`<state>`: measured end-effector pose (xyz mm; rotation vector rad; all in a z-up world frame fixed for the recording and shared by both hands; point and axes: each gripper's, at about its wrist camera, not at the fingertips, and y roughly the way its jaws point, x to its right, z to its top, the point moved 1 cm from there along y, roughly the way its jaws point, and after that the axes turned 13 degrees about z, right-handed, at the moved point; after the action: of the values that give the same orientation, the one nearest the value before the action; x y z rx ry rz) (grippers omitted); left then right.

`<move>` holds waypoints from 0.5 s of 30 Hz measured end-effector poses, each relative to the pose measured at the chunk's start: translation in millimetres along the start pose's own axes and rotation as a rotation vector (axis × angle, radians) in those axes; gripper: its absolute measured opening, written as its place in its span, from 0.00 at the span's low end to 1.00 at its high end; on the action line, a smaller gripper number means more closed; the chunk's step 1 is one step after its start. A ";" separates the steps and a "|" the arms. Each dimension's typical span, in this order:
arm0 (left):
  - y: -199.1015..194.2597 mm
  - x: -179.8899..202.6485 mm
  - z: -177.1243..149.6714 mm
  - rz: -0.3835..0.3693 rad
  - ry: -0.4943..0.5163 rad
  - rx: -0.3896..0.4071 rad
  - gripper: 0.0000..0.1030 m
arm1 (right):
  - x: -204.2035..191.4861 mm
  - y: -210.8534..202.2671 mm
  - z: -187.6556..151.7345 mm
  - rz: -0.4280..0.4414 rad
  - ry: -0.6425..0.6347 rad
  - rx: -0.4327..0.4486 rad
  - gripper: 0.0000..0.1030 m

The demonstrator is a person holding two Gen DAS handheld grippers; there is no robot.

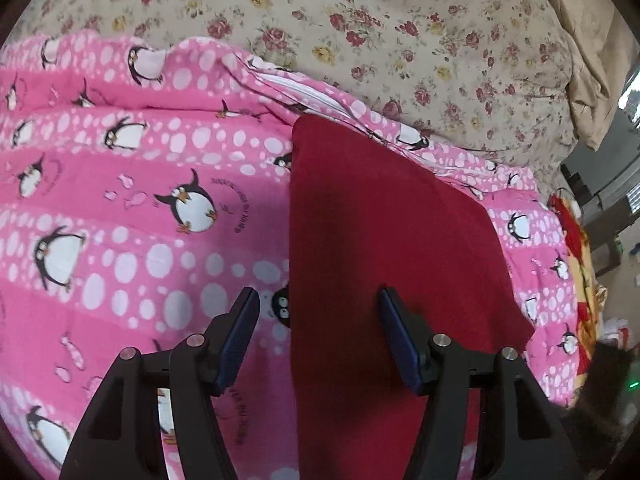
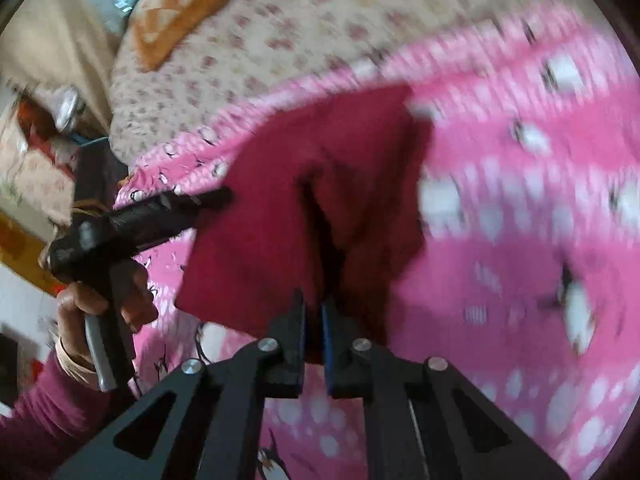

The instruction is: Fold small clothes

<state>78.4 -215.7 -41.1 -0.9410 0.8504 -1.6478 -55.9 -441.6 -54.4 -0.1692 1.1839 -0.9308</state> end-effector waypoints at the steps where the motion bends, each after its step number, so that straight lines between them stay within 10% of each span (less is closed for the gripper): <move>1: 1.8 0.0 -2.3 0.000 -0.005 0.001 0.43 | 6.6 3.2 -7.5 0.014 0.020 0.000 0.05; 10: 0.0 0.5 -10.8 0.021 -0.016 0.037 0.45 | -1.9 -3.3 -15.8 0.016 0.038 0.019 0.06; 15: -1.1 2.0 -10.2 0.038 -0.008 0.048 0.45 | -34.1 -36.3 6.9 -0.049 -0.037 0.143 0.33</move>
<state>68.5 -216.5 -44.4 -0.8932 0.8151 -1.6238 -71.6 -443.2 -6.7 -0.1003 1.0786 -1.0476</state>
